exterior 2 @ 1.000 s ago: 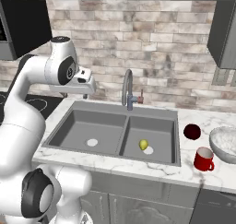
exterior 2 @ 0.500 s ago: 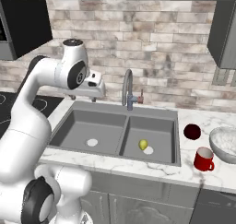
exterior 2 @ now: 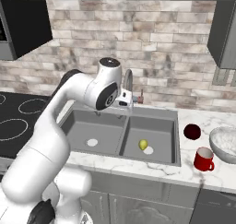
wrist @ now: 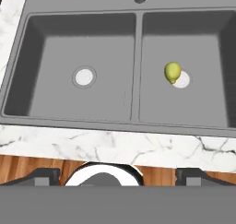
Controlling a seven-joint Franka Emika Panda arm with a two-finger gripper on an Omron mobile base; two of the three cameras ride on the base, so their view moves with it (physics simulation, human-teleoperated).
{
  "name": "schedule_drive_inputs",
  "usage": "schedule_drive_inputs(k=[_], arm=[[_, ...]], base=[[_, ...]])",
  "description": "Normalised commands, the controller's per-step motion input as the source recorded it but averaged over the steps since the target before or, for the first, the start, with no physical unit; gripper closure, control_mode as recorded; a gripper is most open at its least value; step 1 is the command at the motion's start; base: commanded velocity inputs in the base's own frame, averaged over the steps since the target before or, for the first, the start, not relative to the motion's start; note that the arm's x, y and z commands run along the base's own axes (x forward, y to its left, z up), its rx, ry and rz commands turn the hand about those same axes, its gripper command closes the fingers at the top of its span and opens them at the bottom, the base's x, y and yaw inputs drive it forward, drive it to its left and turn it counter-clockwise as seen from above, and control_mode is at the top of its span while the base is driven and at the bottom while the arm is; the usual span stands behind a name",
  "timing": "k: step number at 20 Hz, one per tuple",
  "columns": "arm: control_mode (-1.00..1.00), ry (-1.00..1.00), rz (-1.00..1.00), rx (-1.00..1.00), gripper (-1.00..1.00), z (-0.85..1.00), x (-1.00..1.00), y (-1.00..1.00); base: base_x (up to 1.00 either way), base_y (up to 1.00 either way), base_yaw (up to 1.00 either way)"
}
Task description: Clear the mugs and bowl far away from the sink.
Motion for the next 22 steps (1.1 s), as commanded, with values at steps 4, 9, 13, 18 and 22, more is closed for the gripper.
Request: schedule_drive_inputs(k=[4, 9, 13, 18, 22], arm=[[-1.0, -0.01, -0.01, 0.04, -1.0, -0.42, -0.56, -1.0], [-1.0, -0.04, -0.03, 0.03, -1.0, -0.39, -0.61, -1.0], [-1.0, -0.14, -0.04, 0.03, -1.0, -0.23, -0.65, -1.0], [-1.0, -0.28, -0.04, 0.1, -1.0, -0.05, -0.66, -0.97], [-1.0, -0.38, -0.03, 0.19, -1.0, 0.0, -0.54, -0.89]], base=[[0.0, 0.0, 0.0], [0.0, 0.0, 0.0], [0.0, 0.0, 0.0], [0.0, 0.0, 0.0], [0.0, 0.0, 0.0]])
